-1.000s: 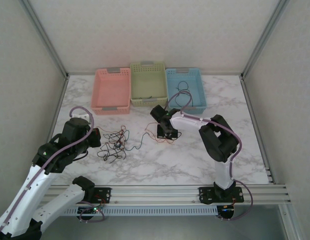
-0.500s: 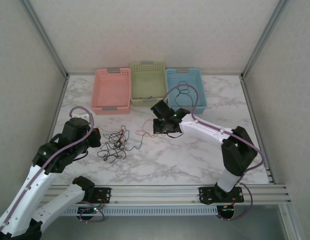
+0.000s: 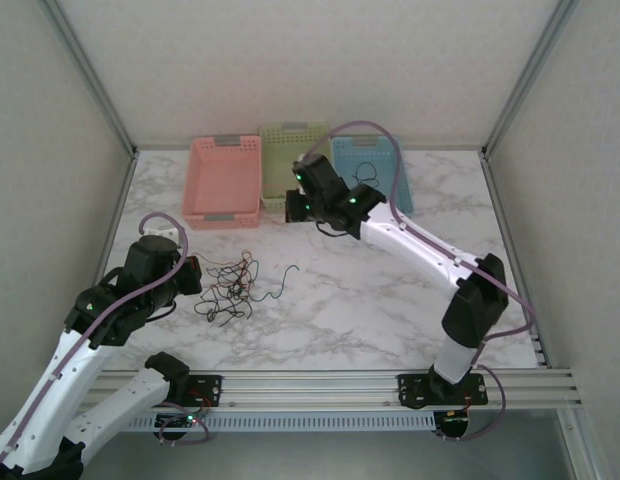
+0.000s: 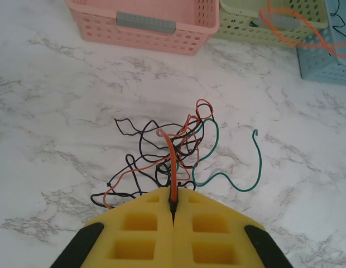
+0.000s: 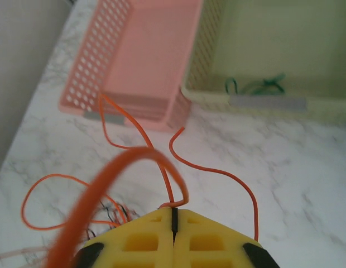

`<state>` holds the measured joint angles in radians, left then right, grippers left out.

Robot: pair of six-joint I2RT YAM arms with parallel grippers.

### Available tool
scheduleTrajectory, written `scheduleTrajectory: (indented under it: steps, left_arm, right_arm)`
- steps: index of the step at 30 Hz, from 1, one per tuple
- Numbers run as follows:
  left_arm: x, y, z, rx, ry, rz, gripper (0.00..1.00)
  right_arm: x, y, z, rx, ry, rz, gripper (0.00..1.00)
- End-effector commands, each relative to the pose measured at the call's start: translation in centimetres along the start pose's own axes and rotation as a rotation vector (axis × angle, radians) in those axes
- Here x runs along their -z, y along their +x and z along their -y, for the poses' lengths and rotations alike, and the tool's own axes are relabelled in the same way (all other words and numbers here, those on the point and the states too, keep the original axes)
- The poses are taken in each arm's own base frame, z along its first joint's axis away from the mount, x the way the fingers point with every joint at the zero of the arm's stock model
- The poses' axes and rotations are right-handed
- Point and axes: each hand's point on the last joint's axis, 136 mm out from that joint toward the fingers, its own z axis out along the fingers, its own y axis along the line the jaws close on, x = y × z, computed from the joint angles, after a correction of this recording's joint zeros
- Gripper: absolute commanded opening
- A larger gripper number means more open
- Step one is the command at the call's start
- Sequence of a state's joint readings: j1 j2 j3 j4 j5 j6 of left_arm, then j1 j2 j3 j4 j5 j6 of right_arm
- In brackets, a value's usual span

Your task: Untangle the cables

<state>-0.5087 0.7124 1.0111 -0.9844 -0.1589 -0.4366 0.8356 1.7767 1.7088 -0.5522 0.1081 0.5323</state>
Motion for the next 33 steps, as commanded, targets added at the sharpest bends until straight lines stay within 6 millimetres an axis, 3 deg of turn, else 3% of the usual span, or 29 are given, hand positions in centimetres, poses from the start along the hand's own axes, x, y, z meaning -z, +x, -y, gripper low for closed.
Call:
scheduleTrajectory:
  steps: [1,4,9,13,16,17,19,21,22,24,28,33]
  left_arm:
    - [-0.2,0.2,0.1,-0.013,0.008,-0.003,0.00]
    - [-0.3,0.2,0.1,-0.013,0.010,-0.004,0.00]
    - [-0.5,0.3,0.1,-0.016,0.008,-0.013,0.00]
    - [-0.5,0.3,0.1,-0.016,0.002,-0.015,0.00]
    - [-0.5,0.3,0.0,-0.014,-0.001,-0.013,0.00]
    - [-0.5,0.3,0.0,-0.015,-0.002,-0.011,0.00]
    - [-0.5,0.3,0.0,-0.014,-0.002,-0.012,0.00]
    - [-0.5,0.3,0.0,-0.015,-0.003,-0.012,0.00]
    - [-0.6,0.3,0.0,-0.015,-0.004,-0.015,0.00]
    - [-0.6,0.4,0.0,-0.015,-0.004,-0.016,0.00]
    - [-0.6,0.4,0.0,-0.015,-0.005,-0.017,0.00]
    - [-0.5,0.3,-0.1,-0.012,-0.002,-0.010,0.00]
  right_arm:
    - [-2.8,-2.1,-2.2,0.040,-0.043,0.038,0.00]
    - [-5.0,-4.3,-3.9,0.045,-0.088,0.089,0.00]
    - [-10.3,-6.4,-6.3,0.035,-0.144,0.124,0.00]
    - [-14.4,-7.1,-7.5,0.002,-0.182,0.145,0.00]
    - [-17.1,-7.0,-7.3,-0.029,-0.177,0.164,0.00]
    - [-18.0,-6.9,-7.3,-0.029,-0.186,0.174,0.05]
    - [-19.7,-6.6,-7.2,-0.023,-0.197,0.199,0.33]
    - [-21.1,-6.1,-6.6,-0.037,-0.176,0.214,0.50]
    - [-21.5,-6.0,-6.6,-0.038,-0.181,0.215,0.61]
    - [-21.7,-6.1,-6.3,-0.040,-0.178,0.219,0.71]
    - [-20.3,-6.6,-6.9,-0.009,-0.197,0.208,0.71]
    - [-15.8,-8.3,-7.4,0.031,-0.180,0.203,0.68]
